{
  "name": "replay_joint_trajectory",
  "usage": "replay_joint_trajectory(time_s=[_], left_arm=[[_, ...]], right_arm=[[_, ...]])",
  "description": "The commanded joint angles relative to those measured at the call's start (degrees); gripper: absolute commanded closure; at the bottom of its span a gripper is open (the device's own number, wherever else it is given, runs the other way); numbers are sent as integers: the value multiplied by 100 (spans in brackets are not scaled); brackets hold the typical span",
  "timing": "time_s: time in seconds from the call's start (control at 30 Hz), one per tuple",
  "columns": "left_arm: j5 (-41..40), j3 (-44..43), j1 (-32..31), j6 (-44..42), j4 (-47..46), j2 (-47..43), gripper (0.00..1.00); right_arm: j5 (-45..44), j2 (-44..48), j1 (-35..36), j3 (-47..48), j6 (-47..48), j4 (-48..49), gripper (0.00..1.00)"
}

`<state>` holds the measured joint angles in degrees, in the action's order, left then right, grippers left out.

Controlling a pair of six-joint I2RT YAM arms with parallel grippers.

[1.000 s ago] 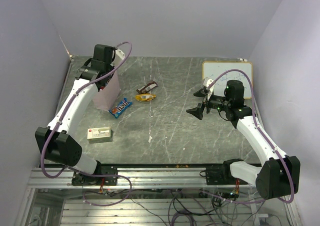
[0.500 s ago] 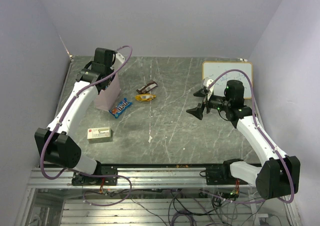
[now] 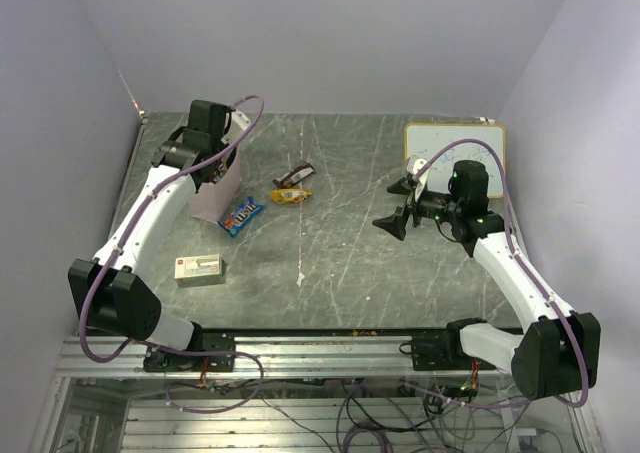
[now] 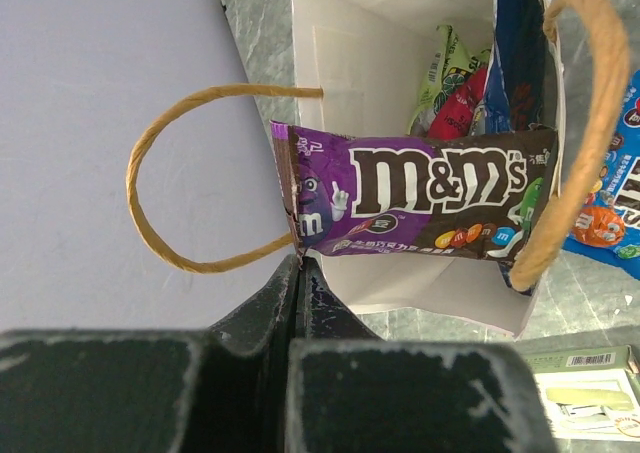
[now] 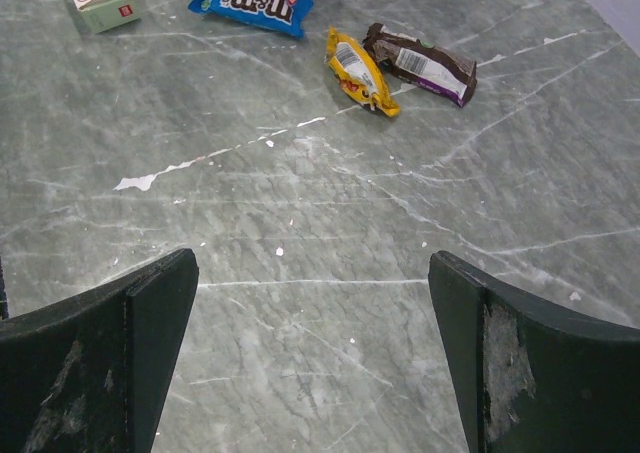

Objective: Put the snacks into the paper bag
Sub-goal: Place the snack in the paper bag.

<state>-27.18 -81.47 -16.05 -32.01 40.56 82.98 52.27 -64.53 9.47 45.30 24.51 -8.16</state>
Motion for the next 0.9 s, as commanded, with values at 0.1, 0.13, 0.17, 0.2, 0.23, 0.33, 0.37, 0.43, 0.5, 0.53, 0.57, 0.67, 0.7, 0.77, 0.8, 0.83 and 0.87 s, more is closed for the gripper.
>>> replay_joint_trajectory(time_s=[0.1,0.13,0.17,0.2,0.23,0.33,0.37,0.43,0.5,0.53,0.57,0.67,0.7,0.77,0.8,0.83,0.87], left_arm=[[-46,-281,32,-90,-17,-209,93],[-124,-277,32,-162,-62,-218,93],[-208,-278,32,-228,-105,-221,93],[-327,-281,32,-306,-123,-213,93],[-417,-289,32,-381,-133,-204,93],[-626,-270,34,-595,-212,-215,93],[-678,-253,32,-657,-241,-227,93],[-778,-231,37,-760,-289,-253,93],[-795,-229,32,-809,-278,-271,93],[-797,-224,32,-813,-281,-285,93],[-791,-216,32,-821,-289,-299,93],[-762,-192,37,-805,-301,-303,93],[-728,-201,33,-768,-267,-286,93],[-641,-204,32,-687,-209,-258,93],[-610,-188,32,-651,-194,-256,93],[-562,-163,32,-622,-190,-256,93],[-421,-147,32,-582,-156,-255,93]], right_arm=[[64,20,-35,-60,72,69,0],[64,20,-36,-58,73,71,0],[64,19,-37,-62,71,70,0],[64,17,-35,-64,75,72,0],[64,19,-36,-58,76,70,0],[62,11,-38,-59,83,69,0],[56,11,-34,-57,79,69,0],[55,8,-36,-65,75,74,0],[51,2,-37,-65,72,79,0],[47,2,-34,-65,71,83,0],[46,-1,-35,-71,80,79,0],[47,-7,-33,-71,79,70,0],[46,-7,-43,-60,80,69,0],[42,-3,-34,-63,82,69,0],[38,-5,-34,-67,80,76,0],[38,6,-38,-65,80,82,0],[38,-1,-34,-68,80,83,0]])
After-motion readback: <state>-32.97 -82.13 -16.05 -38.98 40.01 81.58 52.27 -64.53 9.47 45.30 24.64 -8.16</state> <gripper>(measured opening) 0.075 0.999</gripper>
